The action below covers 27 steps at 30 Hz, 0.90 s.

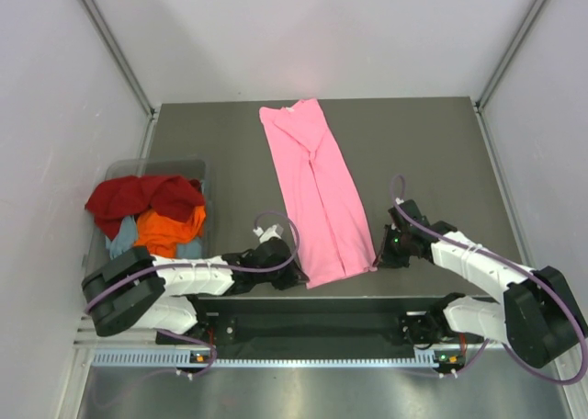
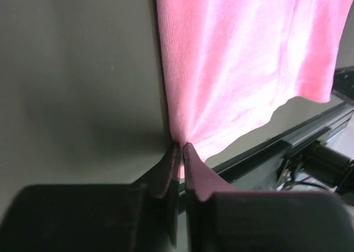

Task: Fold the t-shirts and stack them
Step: Fold the tshirt

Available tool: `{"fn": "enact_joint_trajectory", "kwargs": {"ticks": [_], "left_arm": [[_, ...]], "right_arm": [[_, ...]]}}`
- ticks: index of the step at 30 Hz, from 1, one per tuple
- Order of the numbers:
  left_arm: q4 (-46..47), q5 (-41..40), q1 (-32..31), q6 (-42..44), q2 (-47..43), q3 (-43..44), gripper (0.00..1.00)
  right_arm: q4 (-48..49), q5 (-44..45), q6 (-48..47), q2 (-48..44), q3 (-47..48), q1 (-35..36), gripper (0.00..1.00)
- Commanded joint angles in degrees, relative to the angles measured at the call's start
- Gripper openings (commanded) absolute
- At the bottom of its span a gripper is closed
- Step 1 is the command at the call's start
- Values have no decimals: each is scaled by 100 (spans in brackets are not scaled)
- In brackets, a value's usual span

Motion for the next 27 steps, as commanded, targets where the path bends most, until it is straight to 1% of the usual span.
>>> {"fn": "enact_joint_trajectory", "kwargs": {"ticks": [1,2,4,5,6,11,14,15,19,23,27], "left_arm": [[-78,38,-28,170,267,203,6],[-296,29,-28,214,302,273,0],[-648,-49,-28,372,372,510,0],[-1076,-111,-28,425,355,581,0],[-1263,-181,-28,512,276,634,0],[-1861,-585,-19,776,-285,617,0],[-2564,-814,-19,952,-549,740,0],[-2897,-858,-19,1048,-637,783,0],[-3426,-929,-10,1260,-998,767,0],[-3226,-797,-10,1269,-1201,512,0],[-3041,-613,-10,1137,-1306,336,0]], "right_arm": [[34,12,-53,-96,-58,84,0],[8,12,-79,-87,-58,84,0],[-36,21,-88,-96,-41,127,0],[-80,30,-62,-96,-23,171,0],[-107,47,-19,-113,3,233,0],[-37,258,691,-193,65,988,0],[209,346,1210,-96,65,1541,0],[270,399,1334,43,100,1839,0],[447,452,1730,475,311,2359,0],[438,548,1854,581,285,2474,0],[158,733,1828,266,171,2474,0]]}}
